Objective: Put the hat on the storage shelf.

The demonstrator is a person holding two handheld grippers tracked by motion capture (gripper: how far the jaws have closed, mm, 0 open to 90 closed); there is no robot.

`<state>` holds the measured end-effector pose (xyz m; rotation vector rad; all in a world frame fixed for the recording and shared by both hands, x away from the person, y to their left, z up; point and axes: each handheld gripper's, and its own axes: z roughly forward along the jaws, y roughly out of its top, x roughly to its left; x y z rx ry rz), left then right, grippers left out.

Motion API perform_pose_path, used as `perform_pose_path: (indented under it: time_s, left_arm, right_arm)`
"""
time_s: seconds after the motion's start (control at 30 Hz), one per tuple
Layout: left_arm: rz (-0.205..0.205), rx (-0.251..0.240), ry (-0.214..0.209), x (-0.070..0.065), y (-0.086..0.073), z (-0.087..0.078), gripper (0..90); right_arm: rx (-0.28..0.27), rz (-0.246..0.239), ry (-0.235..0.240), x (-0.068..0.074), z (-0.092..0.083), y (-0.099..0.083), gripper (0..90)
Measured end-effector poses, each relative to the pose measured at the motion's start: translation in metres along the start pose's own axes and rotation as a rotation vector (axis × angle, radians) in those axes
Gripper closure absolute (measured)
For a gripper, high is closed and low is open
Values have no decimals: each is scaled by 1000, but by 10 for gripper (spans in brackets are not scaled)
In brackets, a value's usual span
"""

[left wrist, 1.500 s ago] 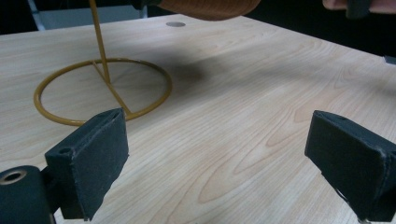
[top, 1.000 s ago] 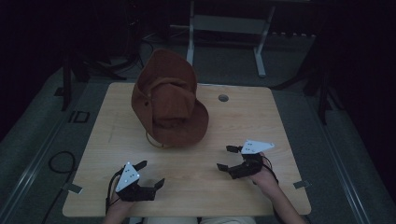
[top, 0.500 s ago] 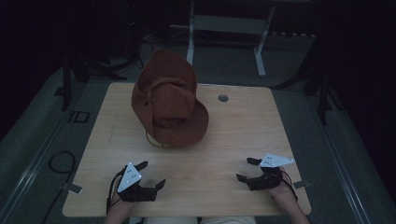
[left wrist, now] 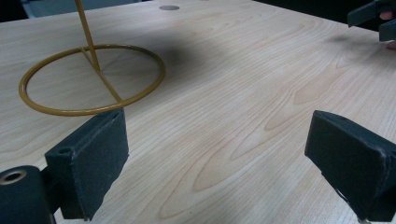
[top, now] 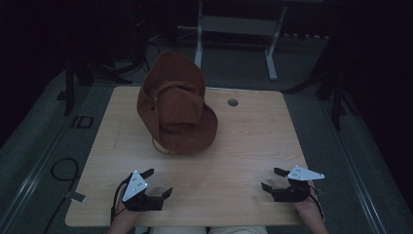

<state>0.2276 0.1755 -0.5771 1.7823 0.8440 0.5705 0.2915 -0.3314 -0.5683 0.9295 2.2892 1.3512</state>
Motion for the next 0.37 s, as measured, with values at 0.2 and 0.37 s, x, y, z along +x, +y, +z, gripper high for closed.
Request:
perform_pose_path:
  time_s: [0.2, 0.37]
  left_arm:
    - [3, 4, 3, -1, -1, -1, 67]
    - [0, 2, 3, -1, -1, -2, 67]
  right_arm:
    - [5, -8, -17, -3, -1, -3, 142]
    - [14, -20, -16, -3, 0, -4, 142]
